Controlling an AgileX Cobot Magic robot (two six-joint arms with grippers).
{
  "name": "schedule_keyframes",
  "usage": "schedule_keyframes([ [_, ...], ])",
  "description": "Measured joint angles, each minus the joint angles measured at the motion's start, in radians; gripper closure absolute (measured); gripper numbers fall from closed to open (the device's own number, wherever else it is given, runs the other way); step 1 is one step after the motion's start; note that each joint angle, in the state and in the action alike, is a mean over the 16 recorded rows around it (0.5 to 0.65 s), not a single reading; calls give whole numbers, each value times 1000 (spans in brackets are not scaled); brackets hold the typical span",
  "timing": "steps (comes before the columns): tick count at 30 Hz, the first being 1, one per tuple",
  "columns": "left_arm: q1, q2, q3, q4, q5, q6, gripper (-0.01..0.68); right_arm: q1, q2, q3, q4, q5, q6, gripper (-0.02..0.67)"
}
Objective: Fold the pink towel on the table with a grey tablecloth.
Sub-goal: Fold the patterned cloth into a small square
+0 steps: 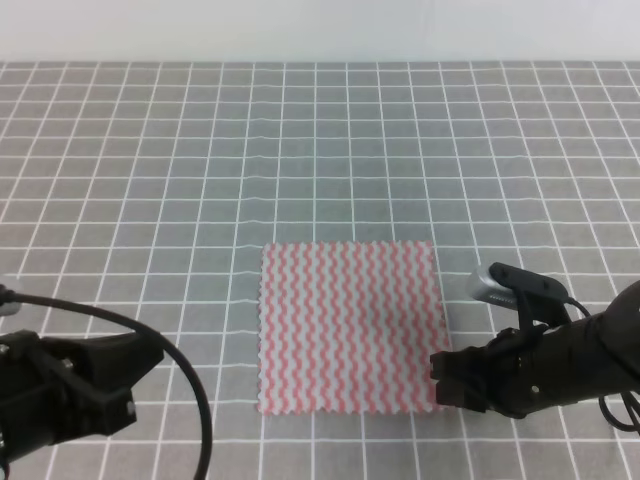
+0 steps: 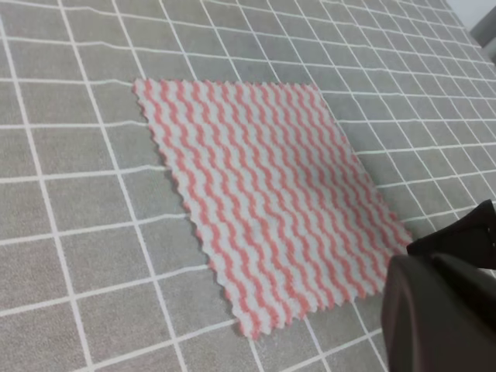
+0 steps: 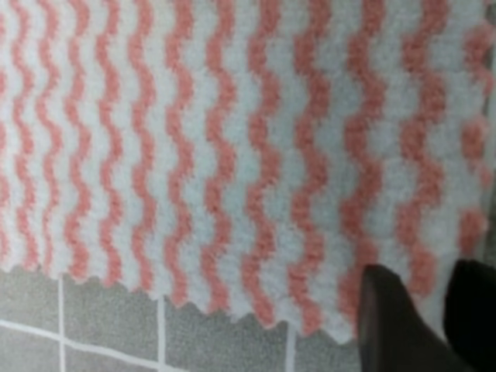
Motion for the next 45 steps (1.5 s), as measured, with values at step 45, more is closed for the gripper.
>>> schedule_keyframes([
  [45, 0, 112, 0, -81, 76, 333, 674, 1, -14, -188, 4, 75, 11, 664],
])
